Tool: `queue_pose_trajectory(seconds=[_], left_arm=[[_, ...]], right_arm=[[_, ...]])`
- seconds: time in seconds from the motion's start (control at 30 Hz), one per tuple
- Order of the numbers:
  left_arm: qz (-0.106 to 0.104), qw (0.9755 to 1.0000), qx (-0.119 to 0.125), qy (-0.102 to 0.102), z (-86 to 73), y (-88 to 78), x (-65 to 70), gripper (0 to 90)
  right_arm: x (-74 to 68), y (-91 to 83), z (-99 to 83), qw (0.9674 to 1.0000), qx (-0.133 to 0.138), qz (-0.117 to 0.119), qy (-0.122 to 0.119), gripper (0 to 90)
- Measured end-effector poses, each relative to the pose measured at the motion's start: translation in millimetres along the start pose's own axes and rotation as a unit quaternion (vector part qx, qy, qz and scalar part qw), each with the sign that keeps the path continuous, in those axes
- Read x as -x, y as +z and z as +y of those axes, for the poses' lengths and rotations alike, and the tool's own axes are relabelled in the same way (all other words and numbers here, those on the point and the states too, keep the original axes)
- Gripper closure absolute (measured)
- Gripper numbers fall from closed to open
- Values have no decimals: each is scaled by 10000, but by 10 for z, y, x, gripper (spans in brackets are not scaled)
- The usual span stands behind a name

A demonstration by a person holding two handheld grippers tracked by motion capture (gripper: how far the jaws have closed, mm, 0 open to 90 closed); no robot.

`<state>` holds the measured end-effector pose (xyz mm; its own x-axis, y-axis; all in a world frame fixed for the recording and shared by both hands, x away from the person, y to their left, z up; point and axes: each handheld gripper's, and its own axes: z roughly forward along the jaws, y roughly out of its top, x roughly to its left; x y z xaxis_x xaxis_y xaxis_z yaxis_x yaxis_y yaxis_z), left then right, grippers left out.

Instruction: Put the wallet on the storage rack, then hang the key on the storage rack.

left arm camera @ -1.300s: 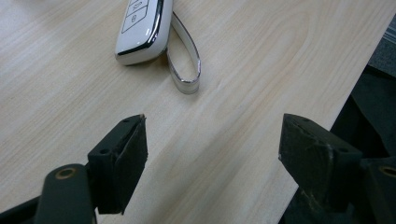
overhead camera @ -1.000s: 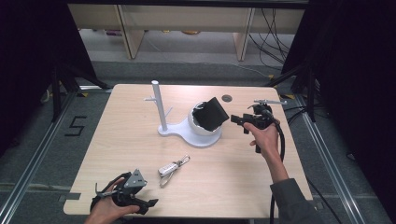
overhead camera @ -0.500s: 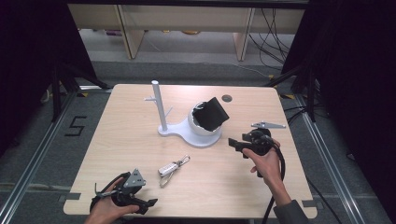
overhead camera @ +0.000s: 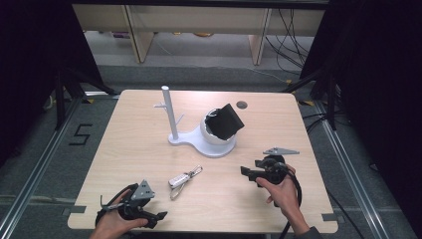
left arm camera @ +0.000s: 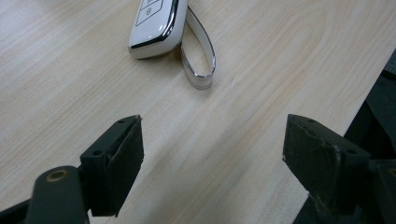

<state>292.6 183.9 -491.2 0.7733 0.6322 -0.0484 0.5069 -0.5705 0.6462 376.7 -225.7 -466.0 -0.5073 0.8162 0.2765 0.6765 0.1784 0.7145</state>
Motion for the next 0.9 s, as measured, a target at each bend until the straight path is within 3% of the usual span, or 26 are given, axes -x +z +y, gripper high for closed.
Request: queue_pose_trajectory(seconds=[0.13, 0.2, 0.27, 0.33, 0.57, 0.77, 0.8, 0.83, 0.9], left_arm=[[64, 10000, -3, -9, 8, -6, -10, 206], [83, 10000, 16, -48, 10, -20, -20, 206], [69, 10000, 32, -44, 14, -36, -43, 205], [57, 9999, 100, -100, 13, -40, -54, 205], [111, 9998, 113, -151, -16, -29, -64, 206], [32, 9999, 145, -40, -7, -24, -54, 206], [67, 9998, 148, -99, -7, -20, -53, 205], [38, 9998, 167, -79, -4, -23, -51, 206], [86, 9998, 147, -50, -3, -25, -53, 206]], right_arm=[[-90, 31, -91, 9997, -110, 29, -215, 300], [-155, 41, -134, 9996, -226, 126, -139, 298], [-152, 47, -171, 9992, -210, 165, -289, 289], [-157, 55, -221, 9988, -285, 268, -297, 280], [-182, 9, -398, 9983, -428, 302, -251, 230], [-256, -55, -489, 9979, -419, 285, -408, 222], [-266, -63, -501, 9977, -425, 304, -434, 223], [-323, -77, -525, 9982, -488, 292, -171, 222], [-329, -78, -557, 9978, -503, 325, -298, 221]])
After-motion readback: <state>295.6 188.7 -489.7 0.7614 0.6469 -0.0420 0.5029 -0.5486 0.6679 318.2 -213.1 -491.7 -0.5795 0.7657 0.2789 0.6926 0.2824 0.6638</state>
